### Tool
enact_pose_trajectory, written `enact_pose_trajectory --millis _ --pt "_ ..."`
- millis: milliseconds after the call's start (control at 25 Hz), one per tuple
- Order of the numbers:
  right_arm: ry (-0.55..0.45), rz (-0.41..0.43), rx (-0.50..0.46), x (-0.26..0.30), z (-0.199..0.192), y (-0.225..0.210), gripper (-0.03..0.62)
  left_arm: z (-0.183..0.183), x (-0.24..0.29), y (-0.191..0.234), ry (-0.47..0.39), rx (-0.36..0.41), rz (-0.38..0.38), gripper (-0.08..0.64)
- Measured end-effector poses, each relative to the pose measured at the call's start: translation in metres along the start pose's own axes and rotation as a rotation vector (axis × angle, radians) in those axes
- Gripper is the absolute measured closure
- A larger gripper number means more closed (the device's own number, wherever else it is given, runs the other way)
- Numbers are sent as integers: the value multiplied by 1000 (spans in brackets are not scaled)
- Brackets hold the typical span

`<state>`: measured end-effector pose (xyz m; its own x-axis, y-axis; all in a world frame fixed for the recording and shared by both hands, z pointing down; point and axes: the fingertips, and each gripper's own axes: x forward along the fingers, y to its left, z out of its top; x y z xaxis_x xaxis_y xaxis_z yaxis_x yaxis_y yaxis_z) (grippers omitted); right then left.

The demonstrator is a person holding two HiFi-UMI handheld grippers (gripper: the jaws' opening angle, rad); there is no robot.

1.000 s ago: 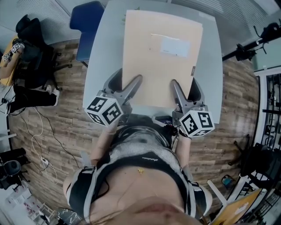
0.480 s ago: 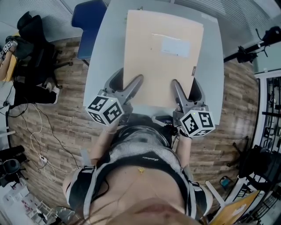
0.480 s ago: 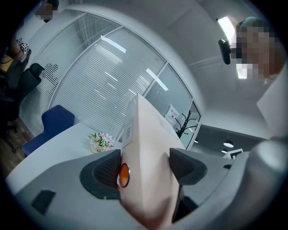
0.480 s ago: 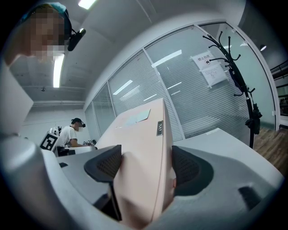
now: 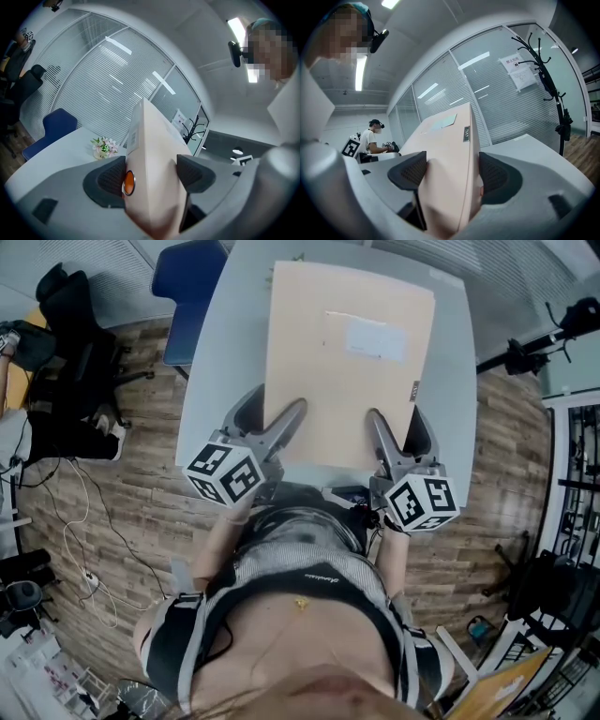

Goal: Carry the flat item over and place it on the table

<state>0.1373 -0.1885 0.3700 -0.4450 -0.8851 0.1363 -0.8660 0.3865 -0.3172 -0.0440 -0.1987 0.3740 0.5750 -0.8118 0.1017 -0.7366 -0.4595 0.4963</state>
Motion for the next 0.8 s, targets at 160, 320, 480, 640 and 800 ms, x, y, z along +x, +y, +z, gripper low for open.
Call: enact_pose_trajectory --millis 160,320,480,640,800 --pt "0 -4 3 -1 0 -2 252 -1 2 -1 2 1 -3 224" --pt "1 -8 3 0 -1 -5 253 -3 5 0 4 -1 -3 225" --pt "6 -9 3 0 -1 -8 253 -5 7 -1 8 -5 0 225" --pt "12 -13 7 0 -2 -11 253 -7 10 -2 15 -7 3 225" --pt "24 -18 12 2 -8 -13 253 -11 11 3 26 -14 5 225"
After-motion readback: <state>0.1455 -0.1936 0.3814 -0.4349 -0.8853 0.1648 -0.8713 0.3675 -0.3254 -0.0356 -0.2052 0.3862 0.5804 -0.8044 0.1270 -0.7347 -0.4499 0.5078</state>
